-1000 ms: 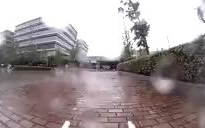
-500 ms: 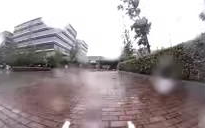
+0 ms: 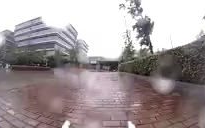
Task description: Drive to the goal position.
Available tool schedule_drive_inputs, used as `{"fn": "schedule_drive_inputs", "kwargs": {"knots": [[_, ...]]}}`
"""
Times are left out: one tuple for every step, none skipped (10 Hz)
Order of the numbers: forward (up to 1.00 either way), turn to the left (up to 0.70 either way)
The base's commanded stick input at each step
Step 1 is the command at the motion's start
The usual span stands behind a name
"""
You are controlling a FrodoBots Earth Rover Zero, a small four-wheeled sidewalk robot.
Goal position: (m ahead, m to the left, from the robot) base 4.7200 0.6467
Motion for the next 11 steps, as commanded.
{"fn": "schedule_drive_inputs", "kwargs": {"knots": [[0.7,0.0],[0.7,0.0],[0.7,0.0],[0.7,0.0],[0.7,0.0],[0.7,0.0],[0.7,0.0],[0.7,0.0],[0.7,0.0],[0.7,0.0],[0.7,0.0]]}}
